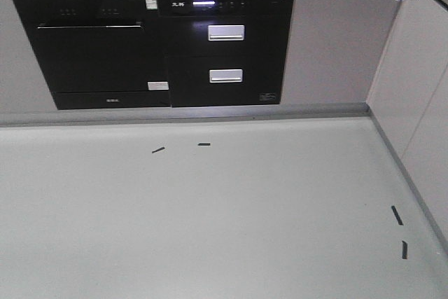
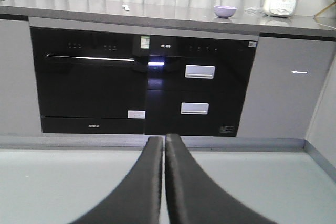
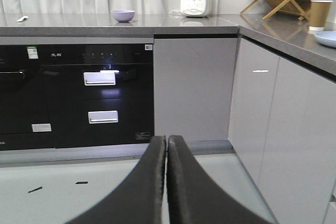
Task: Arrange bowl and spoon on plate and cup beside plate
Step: 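Drive the base toward the counter with both grippers held open, then drive closer to the counter toward the spoon and lavender bowl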
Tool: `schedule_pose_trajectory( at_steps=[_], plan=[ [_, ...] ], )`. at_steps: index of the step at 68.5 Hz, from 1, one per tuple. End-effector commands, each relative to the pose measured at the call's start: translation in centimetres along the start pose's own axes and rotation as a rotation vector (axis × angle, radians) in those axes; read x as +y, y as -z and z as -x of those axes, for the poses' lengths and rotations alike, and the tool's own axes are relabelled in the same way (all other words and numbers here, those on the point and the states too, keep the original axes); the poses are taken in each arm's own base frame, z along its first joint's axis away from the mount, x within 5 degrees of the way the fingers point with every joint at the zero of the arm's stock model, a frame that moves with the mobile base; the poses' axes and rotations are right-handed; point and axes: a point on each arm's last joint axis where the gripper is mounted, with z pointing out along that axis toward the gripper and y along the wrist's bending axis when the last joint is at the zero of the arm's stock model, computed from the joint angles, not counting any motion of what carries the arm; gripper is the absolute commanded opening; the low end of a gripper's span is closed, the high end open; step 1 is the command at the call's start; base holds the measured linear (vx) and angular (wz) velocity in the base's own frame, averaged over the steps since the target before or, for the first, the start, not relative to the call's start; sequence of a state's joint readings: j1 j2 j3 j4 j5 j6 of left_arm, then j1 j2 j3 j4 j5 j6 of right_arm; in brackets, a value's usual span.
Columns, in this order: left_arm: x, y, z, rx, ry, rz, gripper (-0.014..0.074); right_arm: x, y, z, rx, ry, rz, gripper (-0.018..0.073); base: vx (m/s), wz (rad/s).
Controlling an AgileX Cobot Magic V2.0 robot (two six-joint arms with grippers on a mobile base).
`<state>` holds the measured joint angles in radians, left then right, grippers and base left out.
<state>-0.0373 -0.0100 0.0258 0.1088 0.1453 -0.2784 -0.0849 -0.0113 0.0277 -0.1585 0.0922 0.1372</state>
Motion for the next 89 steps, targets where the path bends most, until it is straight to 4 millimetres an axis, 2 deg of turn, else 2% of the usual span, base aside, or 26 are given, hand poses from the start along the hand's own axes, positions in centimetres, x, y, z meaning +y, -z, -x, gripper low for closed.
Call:
schedule_pose_trajectory(
  at_steps=[1,89],
  plan=[
    [-0.23,0.11,0.95,-0.088,0.011,-0.021,-0.0006,0.10,0.07,0.54,-0.074,0.016,0.010,-0.0003,0.06,0.18],
    [-0.23,0.11,0.95,-0.088,0.011,-0.021,-0.0006,0.10,0.07,0.54,-0.074,0.016,0.010,-0.0003,0.09,0.08]
  ],
)
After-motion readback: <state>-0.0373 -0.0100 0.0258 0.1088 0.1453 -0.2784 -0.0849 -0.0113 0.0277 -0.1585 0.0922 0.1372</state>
